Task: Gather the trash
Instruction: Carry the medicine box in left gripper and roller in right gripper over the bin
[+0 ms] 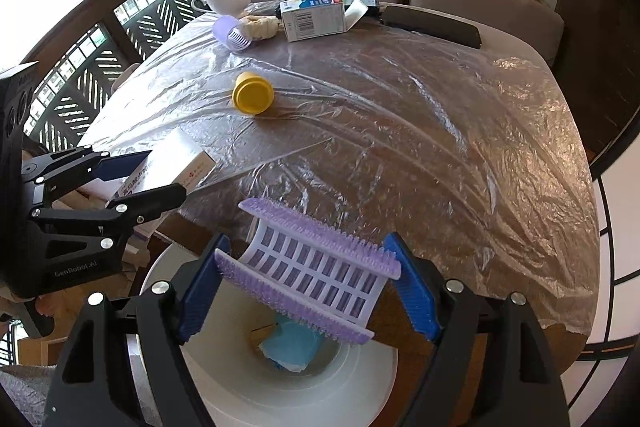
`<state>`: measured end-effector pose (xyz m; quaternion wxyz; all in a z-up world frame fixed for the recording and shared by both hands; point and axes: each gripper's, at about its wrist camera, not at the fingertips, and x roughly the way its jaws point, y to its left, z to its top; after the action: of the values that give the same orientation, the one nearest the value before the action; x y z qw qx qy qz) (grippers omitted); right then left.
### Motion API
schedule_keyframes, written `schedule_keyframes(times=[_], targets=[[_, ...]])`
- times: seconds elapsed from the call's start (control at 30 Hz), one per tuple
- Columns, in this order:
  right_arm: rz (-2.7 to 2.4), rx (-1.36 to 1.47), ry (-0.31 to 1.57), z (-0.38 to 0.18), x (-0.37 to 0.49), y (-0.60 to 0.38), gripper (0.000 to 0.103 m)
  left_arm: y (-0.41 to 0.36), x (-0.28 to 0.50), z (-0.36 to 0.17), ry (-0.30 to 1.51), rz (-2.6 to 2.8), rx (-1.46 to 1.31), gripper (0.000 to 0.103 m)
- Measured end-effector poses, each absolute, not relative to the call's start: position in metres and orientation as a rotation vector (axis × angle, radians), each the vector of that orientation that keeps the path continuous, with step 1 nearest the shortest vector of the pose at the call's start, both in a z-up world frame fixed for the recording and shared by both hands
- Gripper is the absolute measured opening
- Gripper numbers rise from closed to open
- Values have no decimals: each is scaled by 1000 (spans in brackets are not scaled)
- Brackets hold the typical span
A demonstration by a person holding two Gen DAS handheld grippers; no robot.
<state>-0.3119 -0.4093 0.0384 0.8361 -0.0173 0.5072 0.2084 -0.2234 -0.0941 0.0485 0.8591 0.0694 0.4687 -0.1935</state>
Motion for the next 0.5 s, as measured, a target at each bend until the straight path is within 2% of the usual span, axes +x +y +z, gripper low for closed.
schedule_keyframes(times=[0.5], targets=[[480,-46,1098,37,-330,-410,78,-91,-245,52,990,-438,169,52]])
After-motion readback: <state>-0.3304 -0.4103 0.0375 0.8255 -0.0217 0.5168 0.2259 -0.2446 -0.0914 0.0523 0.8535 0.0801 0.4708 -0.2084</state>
